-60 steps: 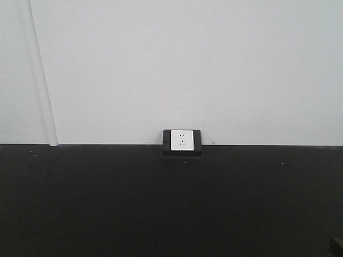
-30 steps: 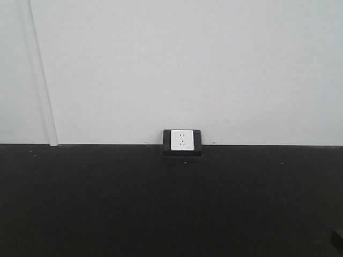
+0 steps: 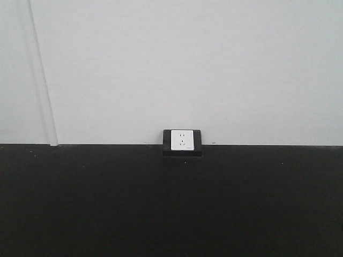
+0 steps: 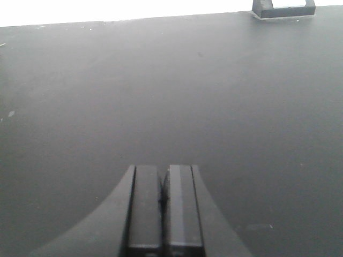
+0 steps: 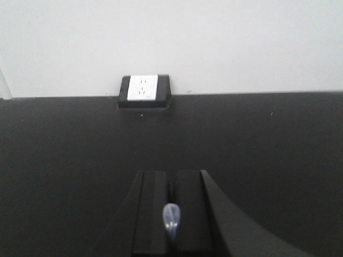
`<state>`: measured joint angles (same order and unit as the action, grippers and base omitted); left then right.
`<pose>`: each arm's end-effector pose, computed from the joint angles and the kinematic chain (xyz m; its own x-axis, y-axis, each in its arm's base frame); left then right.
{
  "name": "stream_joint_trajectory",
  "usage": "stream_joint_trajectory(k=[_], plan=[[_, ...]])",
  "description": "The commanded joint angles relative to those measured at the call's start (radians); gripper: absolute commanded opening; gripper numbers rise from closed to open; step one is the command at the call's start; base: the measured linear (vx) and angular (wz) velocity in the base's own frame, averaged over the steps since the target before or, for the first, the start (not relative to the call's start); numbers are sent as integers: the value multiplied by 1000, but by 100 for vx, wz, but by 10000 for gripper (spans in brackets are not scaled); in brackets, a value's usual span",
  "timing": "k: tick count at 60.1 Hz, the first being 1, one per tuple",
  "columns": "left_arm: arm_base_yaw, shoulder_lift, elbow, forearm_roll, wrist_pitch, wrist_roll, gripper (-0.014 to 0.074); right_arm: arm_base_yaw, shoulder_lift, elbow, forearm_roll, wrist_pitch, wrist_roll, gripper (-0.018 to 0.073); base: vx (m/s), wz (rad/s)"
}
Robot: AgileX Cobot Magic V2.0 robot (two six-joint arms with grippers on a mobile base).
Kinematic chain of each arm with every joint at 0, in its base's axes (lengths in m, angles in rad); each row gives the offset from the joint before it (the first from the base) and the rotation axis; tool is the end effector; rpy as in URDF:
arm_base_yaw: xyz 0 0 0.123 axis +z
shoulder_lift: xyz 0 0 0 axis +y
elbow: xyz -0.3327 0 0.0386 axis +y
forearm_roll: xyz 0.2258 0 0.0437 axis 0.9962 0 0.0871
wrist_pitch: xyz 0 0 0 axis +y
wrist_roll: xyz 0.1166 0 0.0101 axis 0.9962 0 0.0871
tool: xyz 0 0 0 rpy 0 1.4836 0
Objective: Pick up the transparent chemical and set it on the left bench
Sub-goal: 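Lift the pipette out of the beaker and raise the right arm, then drive the base around to the bench with the white trays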
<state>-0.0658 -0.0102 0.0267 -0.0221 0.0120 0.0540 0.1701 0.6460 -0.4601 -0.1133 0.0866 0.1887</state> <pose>0.0102 -0.0007 0.2049 0.0606 0.0280 -0.9978 0.0641 0.9974 0.0319 0.1013 0.0162 0.3337 -0.1926 0.0438 -0.9803 -0.1456 0.9867 0.0727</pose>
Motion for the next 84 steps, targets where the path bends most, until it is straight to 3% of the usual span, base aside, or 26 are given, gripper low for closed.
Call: stream_joint_trajectory(k=[1,84], plan=[[-2,-19,16,-1,-78,-8,-3,-1,-45,-52,-35,-26,-5,-3,0,0],[-2,-19,16,-1,-78,-8,-3,-1,-110,-52,-55,14,-5,-3,-1,-1]])
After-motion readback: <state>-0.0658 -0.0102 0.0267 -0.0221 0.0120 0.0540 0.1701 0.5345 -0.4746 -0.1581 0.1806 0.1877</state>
